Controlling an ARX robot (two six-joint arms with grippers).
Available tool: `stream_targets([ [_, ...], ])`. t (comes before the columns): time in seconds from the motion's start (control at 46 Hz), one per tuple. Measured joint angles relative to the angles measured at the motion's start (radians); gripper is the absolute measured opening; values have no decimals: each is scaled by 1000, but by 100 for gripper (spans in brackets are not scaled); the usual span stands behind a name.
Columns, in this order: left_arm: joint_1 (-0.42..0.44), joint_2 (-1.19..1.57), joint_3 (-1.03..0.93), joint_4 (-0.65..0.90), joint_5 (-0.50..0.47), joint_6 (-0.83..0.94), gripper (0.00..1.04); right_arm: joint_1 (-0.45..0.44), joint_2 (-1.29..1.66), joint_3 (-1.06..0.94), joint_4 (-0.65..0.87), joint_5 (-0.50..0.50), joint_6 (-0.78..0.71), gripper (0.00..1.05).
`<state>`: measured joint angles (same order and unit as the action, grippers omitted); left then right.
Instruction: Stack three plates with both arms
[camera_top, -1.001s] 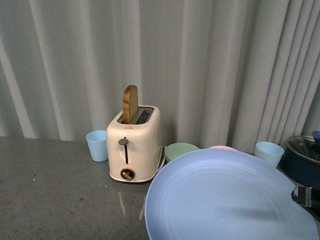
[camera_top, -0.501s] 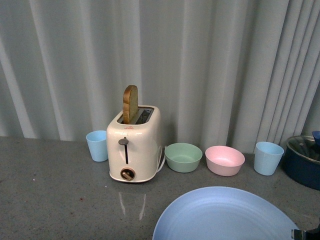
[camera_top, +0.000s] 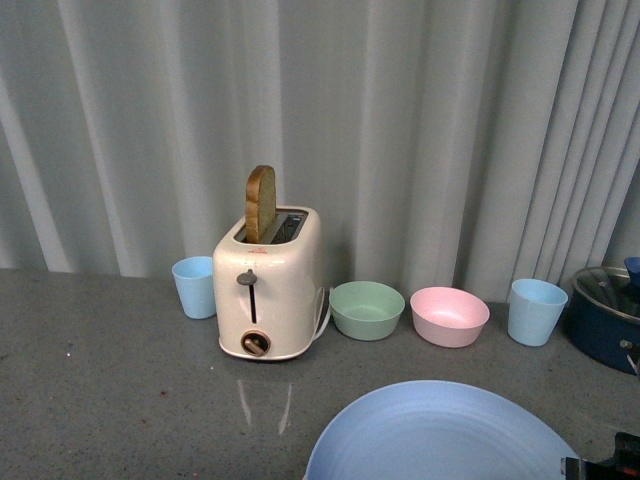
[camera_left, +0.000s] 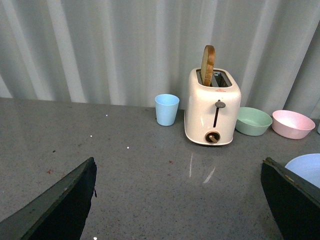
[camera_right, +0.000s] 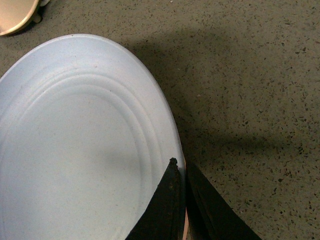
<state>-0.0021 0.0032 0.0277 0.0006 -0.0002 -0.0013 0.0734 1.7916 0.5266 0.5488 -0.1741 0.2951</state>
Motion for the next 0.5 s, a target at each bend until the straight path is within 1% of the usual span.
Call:
stream_targets([
  [0.501, 0, 0, 0, 0, 0, 0, 98, 47, 50, 34, -33, 0, 8, 3],
])
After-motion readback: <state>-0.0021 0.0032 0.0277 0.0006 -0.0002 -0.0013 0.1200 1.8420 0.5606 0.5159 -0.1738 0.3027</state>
